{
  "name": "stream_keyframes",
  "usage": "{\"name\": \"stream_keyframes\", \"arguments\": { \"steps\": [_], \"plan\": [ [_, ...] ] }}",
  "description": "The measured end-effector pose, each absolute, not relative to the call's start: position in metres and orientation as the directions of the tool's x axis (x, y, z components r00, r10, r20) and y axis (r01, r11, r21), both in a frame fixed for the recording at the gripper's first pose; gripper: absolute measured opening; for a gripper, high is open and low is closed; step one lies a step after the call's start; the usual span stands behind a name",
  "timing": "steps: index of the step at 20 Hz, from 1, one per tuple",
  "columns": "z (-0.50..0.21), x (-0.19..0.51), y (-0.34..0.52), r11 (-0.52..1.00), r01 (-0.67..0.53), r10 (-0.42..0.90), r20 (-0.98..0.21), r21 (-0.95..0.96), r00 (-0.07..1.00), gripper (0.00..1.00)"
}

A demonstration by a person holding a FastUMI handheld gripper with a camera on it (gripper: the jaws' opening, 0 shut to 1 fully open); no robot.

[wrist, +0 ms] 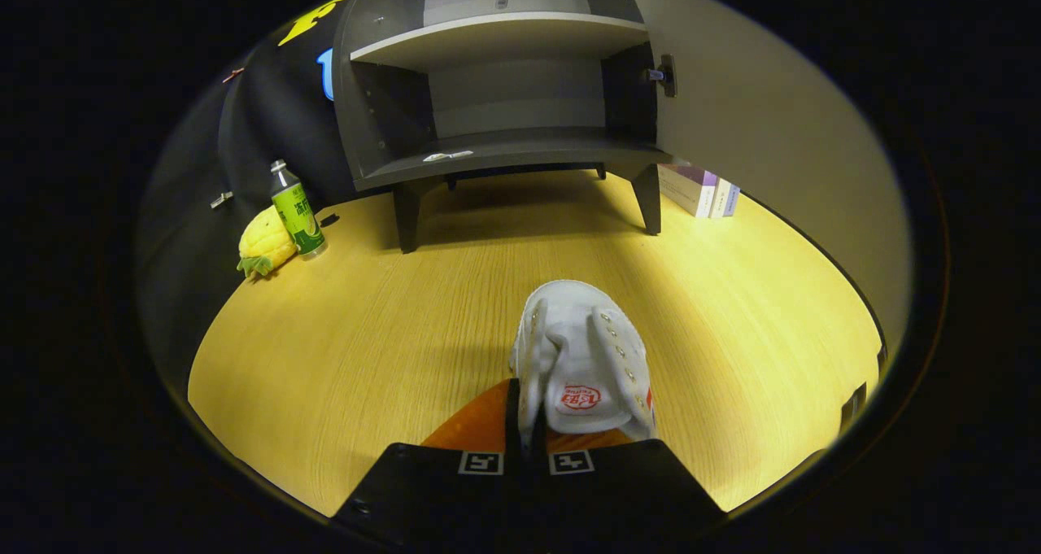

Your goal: Open the shoe cabinet door, grab the shoes and put them into the shoe cabinet, then close the shoe cabinet door.

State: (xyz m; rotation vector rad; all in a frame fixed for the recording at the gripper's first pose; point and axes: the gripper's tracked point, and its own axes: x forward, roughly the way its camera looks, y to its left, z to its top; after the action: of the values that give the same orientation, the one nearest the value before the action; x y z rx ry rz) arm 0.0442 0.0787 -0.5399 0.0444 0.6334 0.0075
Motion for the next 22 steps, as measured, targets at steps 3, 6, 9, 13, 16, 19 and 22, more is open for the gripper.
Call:
{"name": "stream_keyframes", "arguments": {
  "steps": [3,6,9,13,16,19,22],
  "plan": [
    [-0.510,0.042,0.076,0.997,-0.007,0.048,-0.576,0.073,0.816,0.06],
    [-0.468,0.039,0.074,0.994,-0.013,0.070,-0.552,0.107,0.831,0.06],
    [-0.418,0.041,0.072,0.995,-0.021,0.072,-0.525,0.103,0.848,0.05],
    [-0.350,0.047,0.080,0.996,-0.034,0.072,-0.496,0.086,0.866,0.06],
    [-0.290,0.060,0.093,0.994,-0.050,0.089,-0.438,0.100,0.895,0.05],
    [-0.238,0.085,0.102,0.992,-0.066,0.103,-0.396,0.105,0.913,0.05],
    [-0.199,0.121,0.109,0.990,-0.073,0.114,-0.392,0.116,0.913,0.05]
  ]
}}
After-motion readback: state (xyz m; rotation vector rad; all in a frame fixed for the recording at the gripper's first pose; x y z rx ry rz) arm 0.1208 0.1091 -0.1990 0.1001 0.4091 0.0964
